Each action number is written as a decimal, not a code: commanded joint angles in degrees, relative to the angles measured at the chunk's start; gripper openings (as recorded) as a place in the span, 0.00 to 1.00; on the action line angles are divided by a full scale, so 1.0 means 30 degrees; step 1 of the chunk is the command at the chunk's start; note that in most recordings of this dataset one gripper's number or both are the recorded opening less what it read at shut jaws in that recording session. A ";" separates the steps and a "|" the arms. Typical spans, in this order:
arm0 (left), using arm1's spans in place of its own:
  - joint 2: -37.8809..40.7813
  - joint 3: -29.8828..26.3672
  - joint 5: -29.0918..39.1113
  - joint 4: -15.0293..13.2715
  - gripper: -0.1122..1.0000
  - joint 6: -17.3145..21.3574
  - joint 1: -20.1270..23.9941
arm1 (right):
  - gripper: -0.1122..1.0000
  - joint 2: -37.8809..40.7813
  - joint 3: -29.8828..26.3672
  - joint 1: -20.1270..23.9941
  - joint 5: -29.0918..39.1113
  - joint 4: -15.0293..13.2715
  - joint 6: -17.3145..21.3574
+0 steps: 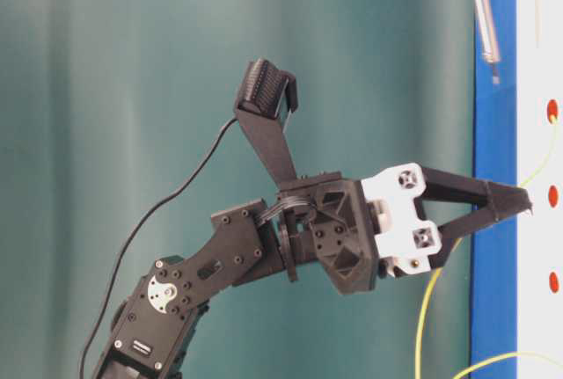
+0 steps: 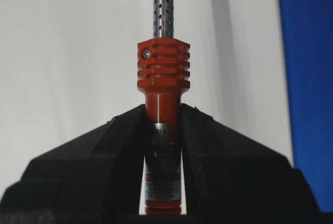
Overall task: Touch the tip of the soldering iron to the tip of the solder at the mark.
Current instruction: 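Move wire and iron to the right red dot, tips meeting, then hold iron tip against wire tip at the right red dot, then withdraw both grippers away from the strip, then lower wire and iron onto the blue table and open grippers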
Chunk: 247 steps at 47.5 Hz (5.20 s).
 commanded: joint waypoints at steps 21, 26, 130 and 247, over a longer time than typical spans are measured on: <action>-0.0352 -0.0557 -0.0088 0.0059 0.12 0.0000 0.0117 | 0.16 0.2256 -0.1406 0.0469 -0.1084 0.0029 0.0000; -0.0352 -0.0586 -0.0088 0.0059 0.12 0.0000 0.0146 | 0.16 0.2285 -0.1377 0.0557 -0.1172 0.0059 0.0000; -0.0381 -0.0557 0.0000 0.0059 0.12 0.0059 0.0176 | 0.16 0.2959 -0.1406 0.0762 -0.1465 0.0059 0.0000; -1.2246 0.8760 -0.4219 0.0059 0.12 -0.3281 -0.3604 | 0.16 -0.7061 0.1582 0.5244 -0.2490 0.0410 0.4453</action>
